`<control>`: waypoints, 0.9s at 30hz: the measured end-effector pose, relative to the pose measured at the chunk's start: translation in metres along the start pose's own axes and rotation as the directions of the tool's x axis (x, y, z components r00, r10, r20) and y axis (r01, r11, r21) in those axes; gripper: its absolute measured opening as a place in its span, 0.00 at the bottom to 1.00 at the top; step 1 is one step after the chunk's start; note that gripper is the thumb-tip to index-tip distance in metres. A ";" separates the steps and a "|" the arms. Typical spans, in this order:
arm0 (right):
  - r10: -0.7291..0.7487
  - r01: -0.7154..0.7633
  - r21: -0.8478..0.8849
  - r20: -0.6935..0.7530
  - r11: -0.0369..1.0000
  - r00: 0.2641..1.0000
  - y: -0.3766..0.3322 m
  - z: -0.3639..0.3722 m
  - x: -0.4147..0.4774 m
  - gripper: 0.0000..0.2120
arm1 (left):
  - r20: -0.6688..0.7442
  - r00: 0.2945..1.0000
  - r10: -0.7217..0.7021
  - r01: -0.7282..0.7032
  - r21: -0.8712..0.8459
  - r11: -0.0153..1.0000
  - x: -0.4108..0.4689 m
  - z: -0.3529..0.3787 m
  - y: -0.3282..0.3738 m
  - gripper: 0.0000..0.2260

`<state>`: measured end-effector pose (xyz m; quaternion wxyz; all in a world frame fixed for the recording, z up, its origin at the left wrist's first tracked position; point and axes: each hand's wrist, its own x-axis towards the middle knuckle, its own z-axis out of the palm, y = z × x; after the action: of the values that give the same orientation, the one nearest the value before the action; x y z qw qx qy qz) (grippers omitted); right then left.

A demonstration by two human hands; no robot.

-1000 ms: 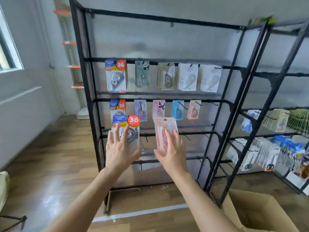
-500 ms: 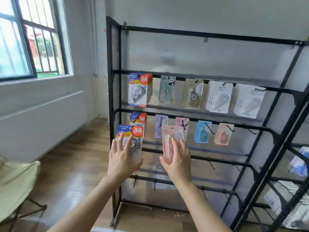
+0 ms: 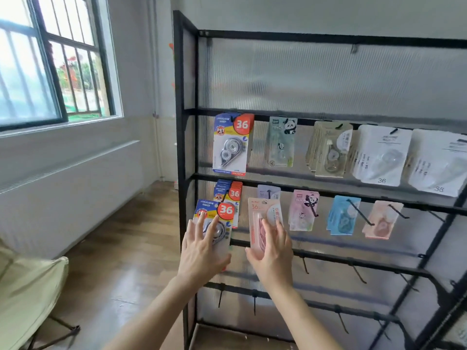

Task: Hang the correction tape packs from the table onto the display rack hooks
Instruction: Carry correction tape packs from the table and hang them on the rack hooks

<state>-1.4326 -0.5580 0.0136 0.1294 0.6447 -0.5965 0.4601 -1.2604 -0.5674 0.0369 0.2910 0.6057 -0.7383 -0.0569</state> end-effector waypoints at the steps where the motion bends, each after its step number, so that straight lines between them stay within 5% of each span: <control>1: 0.008 -0.008 -0.007 -0.004 1.000 1.000 0.001 0.008 0.005 0.43 | 0.008 1.000 0.015 -0.015 0.002 1.000 0.010 0.006 -0.005 0.41; 27: 0.107 -0.111 -0.046 -0.073 0.993 0.992 0.034 0.088 0.048 0.40 | 0.056 0.990 0.133 -0.123 -0.153 0.980 0.084 0.094 -0.063 0.43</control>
<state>-1.4309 -0.6609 -0.0108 0.1411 0.5910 -0.6372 0.4740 -1.2610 -0.6868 -0.0381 0.3143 0.5312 -0.7786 -0.1132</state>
